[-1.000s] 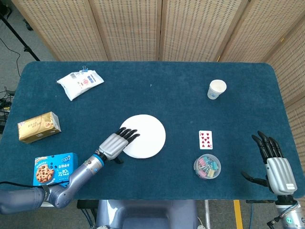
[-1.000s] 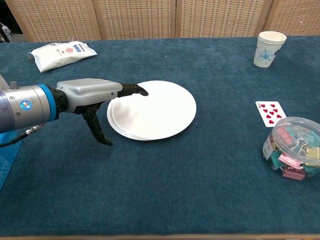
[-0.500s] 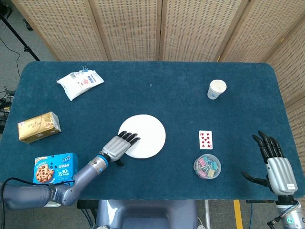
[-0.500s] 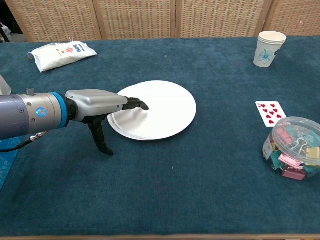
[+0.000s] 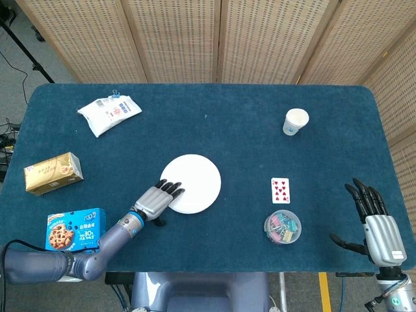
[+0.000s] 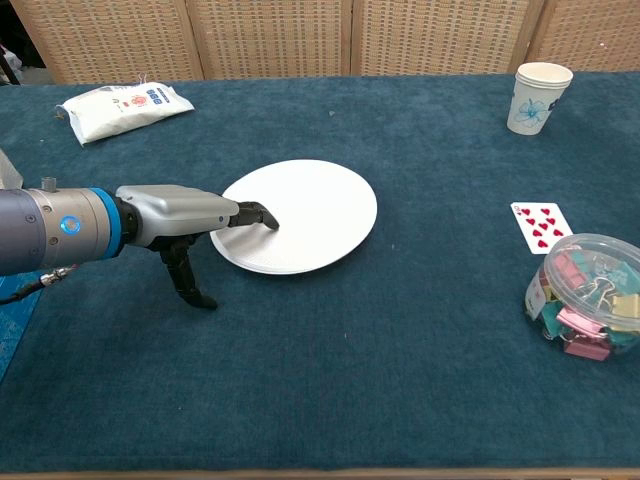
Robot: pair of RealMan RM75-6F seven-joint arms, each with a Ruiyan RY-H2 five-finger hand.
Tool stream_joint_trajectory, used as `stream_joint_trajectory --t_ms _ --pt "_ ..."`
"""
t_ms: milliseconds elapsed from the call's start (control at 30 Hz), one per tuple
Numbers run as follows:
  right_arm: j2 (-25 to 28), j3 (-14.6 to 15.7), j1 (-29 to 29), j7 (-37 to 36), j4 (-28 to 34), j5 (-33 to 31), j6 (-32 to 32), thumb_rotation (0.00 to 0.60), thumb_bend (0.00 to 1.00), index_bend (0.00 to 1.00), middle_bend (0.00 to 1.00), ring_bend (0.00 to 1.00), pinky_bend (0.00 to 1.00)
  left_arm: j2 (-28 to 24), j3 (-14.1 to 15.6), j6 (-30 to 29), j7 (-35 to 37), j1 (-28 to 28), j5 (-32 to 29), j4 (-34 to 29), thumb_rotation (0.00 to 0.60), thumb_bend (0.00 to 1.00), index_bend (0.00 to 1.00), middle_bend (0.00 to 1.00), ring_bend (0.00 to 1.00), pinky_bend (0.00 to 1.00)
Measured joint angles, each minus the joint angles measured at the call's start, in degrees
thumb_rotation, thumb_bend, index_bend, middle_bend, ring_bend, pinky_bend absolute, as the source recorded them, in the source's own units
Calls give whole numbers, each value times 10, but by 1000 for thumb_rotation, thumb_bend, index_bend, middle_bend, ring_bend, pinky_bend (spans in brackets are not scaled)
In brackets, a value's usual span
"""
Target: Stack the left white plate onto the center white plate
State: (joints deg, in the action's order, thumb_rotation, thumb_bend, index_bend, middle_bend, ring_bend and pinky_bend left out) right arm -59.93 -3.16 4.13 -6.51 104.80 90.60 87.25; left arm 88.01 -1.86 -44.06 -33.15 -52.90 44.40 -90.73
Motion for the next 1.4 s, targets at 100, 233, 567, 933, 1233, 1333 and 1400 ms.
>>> stream_joint_trajectory --t_ms 100,233,567,933,1233,1333,1400 --pt "0 0 0 1 0 0 0 600 0 0 0 0 0 -7 4 -6 -1 -1 -7 -3 600 0 0 0 0 0" --pt "-1 0 0 3 1 0 0 600 0 0 0 0 0 -9 4 -8 6 -1 -6 -5 600 0 0 0 0 0" --pt "-1 0 0 3 0 -1 0 600 0 0 0 0 0 -43 -12 -27 107 30 108 -25 600 0 0 0 0 0" --pt "0 1 -1 3 3 4 3 600 0 0 0 0 0 -134 -12 -158 243 119 275 -49 600 0 0 0 0 0" --pt "-5 -5 2 16 4 9 7 600 0 0 0 0 0 -200 18 -337 364 276 330 -14 600 0 0 0 0 0" --pt "-6 -7 2 19 4 7 8 600 0 0 0 0 0 -203 22 -381 379 315 331 1 600 0 0 0 0 0" --pt "-6 -7 2 23 4 8 10 600 0 0 0 0 0 -199 24 -411 383 339 333 16 600 0 0 0 0 0"
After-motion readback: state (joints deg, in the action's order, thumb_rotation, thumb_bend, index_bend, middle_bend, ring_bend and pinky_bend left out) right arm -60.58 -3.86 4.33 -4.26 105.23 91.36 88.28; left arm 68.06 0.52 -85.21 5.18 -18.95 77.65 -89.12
